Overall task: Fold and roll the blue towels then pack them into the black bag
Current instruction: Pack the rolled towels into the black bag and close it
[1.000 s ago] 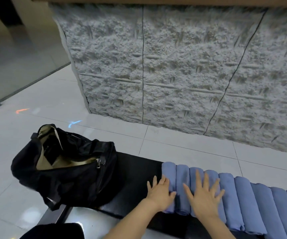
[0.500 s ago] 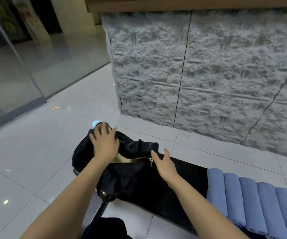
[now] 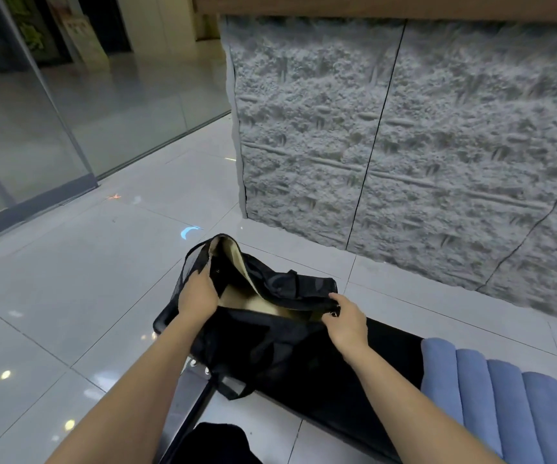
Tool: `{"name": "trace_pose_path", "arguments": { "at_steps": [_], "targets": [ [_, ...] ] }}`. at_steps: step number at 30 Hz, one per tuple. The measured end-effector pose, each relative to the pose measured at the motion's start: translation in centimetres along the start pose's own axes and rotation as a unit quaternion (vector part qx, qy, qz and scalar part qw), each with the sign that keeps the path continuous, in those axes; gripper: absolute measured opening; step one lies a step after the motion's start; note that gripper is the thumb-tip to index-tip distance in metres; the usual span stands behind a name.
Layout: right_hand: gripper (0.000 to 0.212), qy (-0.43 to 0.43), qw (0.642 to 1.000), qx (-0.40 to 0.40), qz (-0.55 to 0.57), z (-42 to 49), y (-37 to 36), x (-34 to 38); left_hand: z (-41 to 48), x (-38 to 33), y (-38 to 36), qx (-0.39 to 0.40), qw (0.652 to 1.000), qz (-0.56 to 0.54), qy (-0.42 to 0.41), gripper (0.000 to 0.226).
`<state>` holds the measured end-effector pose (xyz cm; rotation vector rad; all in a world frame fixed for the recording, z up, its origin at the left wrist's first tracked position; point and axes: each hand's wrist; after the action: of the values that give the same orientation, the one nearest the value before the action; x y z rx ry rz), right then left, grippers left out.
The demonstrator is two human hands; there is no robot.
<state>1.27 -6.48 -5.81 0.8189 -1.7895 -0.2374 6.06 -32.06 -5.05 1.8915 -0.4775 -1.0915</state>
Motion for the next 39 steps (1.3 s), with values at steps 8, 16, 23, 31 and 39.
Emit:
{"name": "trace_pose_path", "arguments": {
  "at_steps": [8,16,23,31,39],
  "targets": [
    [0.044,-0.007,0.997,-0.065,-0.040,-2.3,11.5,-6.4,-7.1,-8.1,-4.8,0.052,0.997,-0.029,-0.042,0.058],
    [0.045,-0.012,0.996,-0.064,-0.068,-3.7,15.4,-12.2,-13.0,-10.8,-8.3,0.060,0.998,-0.017,-0.026,0.059],
    [0.054,0.011,0.902,-0.054,-0.428,-2.1,15.0,-11.3,-8.2,-10.9,-5.9,0.013,0.989,0.138,-0.054,0.042],
    [0.019,0.054,0.971,-0.036,-0.229,0.3,17.9,-12.6,-1.2,-10.0,-4.4,0.072,0.984,0.056,-0.151,0.050],
    [0.031,0.005,0.996,0.009,0.093,3.7,17.9,-12.6,-1.5,-9.1,-4.6,0.071,0.981,0.056,-0.173,0.050]
  ]
}}
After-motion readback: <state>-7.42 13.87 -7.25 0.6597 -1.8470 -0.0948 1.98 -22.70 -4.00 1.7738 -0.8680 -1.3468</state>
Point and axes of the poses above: each hand's wrist, its own z-axis towards the middle knuckle, its own y-axis out of the back of the hand, x = y × z, and after that the axes turned 12 degrees about x, right-handed
